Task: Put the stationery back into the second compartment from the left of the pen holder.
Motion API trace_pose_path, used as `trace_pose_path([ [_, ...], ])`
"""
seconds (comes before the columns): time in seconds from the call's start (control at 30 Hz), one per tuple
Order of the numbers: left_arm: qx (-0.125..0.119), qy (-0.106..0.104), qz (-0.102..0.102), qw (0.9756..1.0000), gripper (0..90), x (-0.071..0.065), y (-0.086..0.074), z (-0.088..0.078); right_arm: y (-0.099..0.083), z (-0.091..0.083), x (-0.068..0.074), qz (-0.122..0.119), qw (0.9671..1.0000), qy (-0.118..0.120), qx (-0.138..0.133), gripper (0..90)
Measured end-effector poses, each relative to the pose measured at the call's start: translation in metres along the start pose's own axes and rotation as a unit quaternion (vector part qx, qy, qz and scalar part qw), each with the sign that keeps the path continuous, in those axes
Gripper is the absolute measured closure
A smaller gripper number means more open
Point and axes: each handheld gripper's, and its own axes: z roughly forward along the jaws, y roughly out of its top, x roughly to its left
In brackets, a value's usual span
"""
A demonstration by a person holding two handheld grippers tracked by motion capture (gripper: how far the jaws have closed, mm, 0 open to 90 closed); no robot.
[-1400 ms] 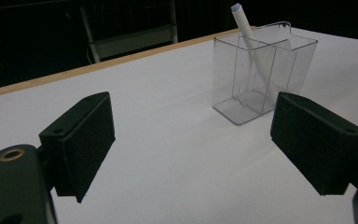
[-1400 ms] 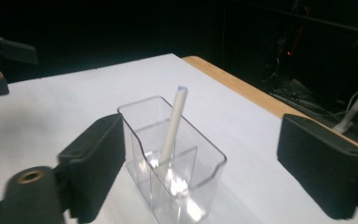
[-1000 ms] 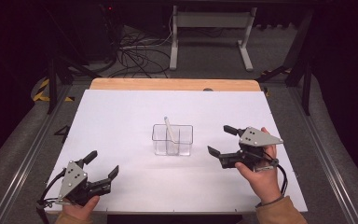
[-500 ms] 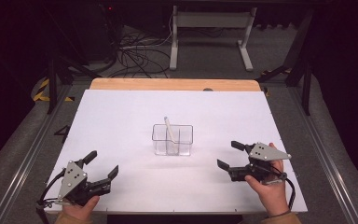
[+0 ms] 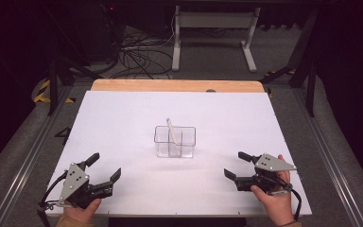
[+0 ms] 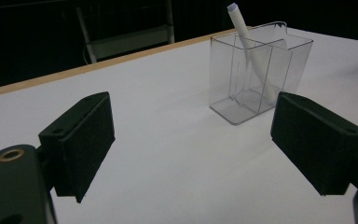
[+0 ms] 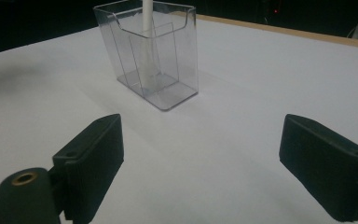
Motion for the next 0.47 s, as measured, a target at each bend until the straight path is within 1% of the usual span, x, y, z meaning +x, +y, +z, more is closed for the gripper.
trace_pose_path([
  [0.1,-0.002,-0.001,0.001,1.0,14.0,-0.0002,0.0001,-0.0002,-0.0029,0.0014,0.0003,0.002,1.0,-0.001,0.006,13.8],
  [0.23,-0.003,-0.004,0.007,1.0,13.3,-0.0006,-0.0004,0.0002,-0.0031,0.0041,0.0006,-0.003,0.9999,-0.002,0.011,13.8],
  [0.33,-0.002,-0.006,0.013,0.9999,13.0,0.0008,-0.001,0.0004,-0.0036,0.0042,-0.0005,-0.001,0.9999,-0.005,0.011,13.8],
  [0.47,-0.001,-0.005,0.01,0.9999,12.8,0.0008,-0.0012,-0.0002,-0.003,0.0032,-0.0012,-0.001,0.9999,-0.01,0.007,13.8],
])
